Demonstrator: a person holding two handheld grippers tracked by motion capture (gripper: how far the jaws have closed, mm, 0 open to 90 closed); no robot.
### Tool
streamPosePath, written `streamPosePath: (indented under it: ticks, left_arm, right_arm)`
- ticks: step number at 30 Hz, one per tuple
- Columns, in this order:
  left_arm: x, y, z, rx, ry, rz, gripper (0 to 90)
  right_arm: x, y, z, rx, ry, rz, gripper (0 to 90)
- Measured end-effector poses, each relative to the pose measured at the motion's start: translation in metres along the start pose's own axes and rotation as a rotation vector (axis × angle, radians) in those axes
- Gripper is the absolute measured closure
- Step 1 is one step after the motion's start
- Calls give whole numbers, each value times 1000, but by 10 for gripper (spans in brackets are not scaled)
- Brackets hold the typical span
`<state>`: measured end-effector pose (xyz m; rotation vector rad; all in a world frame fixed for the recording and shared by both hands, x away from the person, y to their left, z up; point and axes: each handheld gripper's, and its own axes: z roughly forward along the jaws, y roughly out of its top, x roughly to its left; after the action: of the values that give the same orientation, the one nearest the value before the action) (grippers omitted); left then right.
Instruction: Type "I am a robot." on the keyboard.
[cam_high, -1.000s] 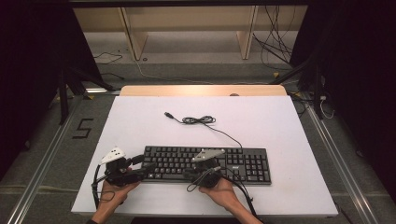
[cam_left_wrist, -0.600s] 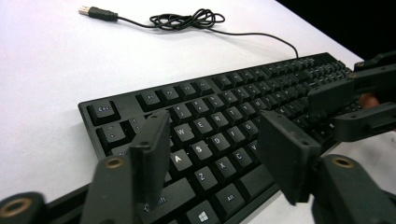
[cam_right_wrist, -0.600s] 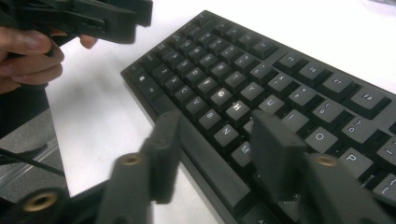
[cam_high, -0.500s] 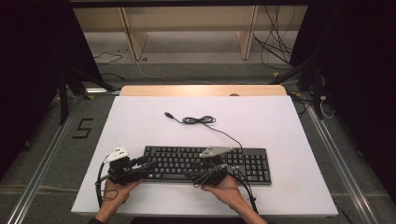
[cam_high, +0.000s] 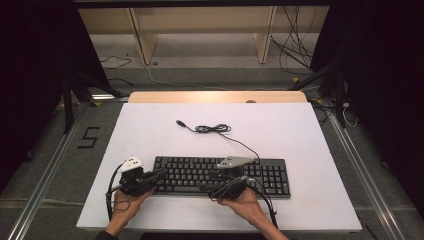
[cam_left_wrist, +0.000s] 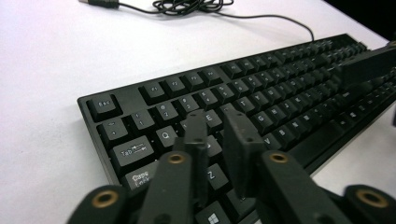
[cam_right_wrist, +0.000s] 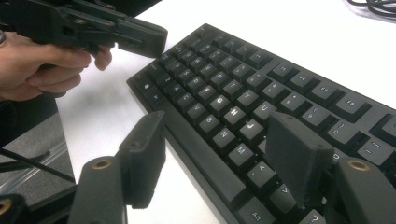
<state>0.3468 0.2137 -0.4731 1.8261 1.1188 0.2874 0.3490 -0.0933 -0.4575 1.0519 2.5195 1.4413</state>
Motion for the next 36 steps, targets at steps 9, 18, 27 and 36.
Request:
streamPosePath:
  ticks: [9, 18, 27, 36]
  left_arm:
    - [2, 1, 8, 40, 25, -5, 888]
    - [4, 1, 11, 74, 33, -8, 889]
    - [5, 1, 13, 92, 43, -22, 889]
    - [7, 2, 18, 113, 48, -14, 889]
  right_arm:
    - [1, -1, -3, -15, 0, 1, 377]
    - [1, -2, -5, -17, 1, 0, 373]
    - [1, -2, -4, -15, -2, 0, 373]
    - [1, -2, -4, -16, -3, -1, 373]
